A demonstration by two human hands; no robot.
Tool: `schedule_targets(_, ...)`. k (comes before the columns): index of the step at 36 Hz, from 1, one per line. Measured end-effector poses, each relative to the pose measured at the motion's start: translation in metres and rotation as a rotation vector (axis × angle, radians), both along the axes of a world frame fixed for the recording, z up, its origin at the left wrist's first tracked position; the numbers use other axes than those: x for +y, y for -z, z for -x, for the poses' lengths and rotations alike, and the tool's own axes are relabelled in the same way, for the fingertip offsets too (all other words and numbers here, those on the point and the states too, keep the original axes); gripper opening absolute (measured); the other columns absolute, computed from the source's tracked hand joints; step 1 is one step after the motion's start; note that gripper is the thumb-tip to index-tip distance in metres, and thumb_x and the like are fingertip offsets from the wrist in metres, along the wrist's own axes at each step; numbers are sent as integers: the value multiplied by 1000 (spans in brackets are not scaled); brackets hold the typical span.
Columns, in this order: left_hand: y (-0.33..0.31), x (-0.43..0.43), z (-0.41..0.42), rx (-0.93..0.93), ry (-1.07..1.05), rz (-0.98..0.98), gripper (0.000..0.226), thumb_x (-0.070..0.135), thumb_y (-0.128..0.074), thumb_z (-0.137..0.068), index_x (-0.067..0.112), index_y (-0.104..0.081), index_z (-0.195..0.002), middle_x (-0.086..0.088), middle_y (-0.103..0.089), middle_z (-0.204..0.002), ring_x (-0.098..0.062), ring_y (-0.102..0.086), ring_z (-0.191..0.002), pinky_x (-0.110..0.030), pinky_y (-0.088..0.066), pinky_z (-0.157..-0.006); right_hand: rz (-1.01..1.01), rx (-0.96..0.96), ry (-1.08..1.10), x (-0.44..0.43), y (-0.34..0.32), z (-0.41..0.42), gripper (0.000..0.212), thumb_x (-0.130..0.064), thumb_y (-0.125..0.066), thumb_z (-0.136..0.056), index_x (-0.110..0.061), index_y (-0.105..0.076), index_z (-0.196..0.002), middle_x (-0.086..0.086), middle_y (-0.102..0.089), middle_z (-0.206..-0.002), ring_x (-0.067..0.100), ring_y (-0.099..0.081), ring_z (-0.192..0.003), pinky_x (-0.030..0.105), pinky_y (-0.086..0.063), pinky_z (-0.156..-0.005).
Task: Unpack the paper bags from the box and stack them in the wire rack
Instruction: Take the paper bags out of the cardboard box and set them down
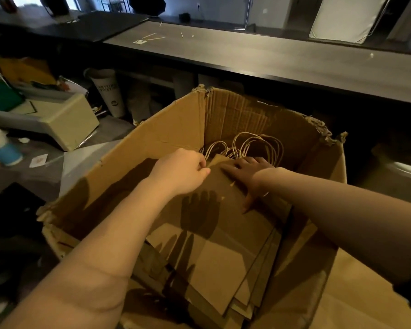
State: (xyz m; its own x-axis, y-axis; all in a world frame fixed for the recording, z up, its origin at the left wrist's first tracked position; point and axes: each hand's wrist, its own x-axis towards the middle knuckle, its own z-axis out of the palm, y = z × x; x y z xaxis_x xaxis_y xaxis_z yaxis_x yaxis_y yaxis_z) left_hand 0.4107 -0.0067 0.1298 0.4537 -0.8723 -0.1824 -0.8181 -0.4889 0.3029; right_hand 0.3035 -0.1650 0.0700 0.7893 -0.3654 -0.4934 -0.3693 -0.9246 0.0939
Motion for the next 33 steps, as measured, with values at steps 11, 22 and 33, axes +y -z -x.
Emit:
schedule_targets(11,4,3,1,-13,-12,-89,36,40,-47,-96,22,-54,-127,0,-62,-117,-18,-59,-101,-36,-52,-86,-19,-161,129,10,-1,-7,118,-50,-80,-64,-17,-7,-150,12,-23,-152,34,-11,-142,45,-10,-116)
schedule_targets(22,6,4,-10,35,-42,-56,48,37,-48,-96,21,-40,-141,-4,-51,-137,-21,-52,-120,-37,-48,-94,-104,-610,206,14,-23,-9,57,-43,-68,-81,-17,-48,-128,0,-59,-107,27,-38,-124,44,-30,-104)
schedule_targets(33,18,0,-25,412,-129,-285,76,50,-49,-92,16,-14,-151,-6,-30,-153,-25,-36,-136,-38,-32,-111,-278,-857,123,18,-44,3,19,-22,-68,-84,-17,-58,-100,-11,-52,-71,7,-52,-70,28,-38,-94)
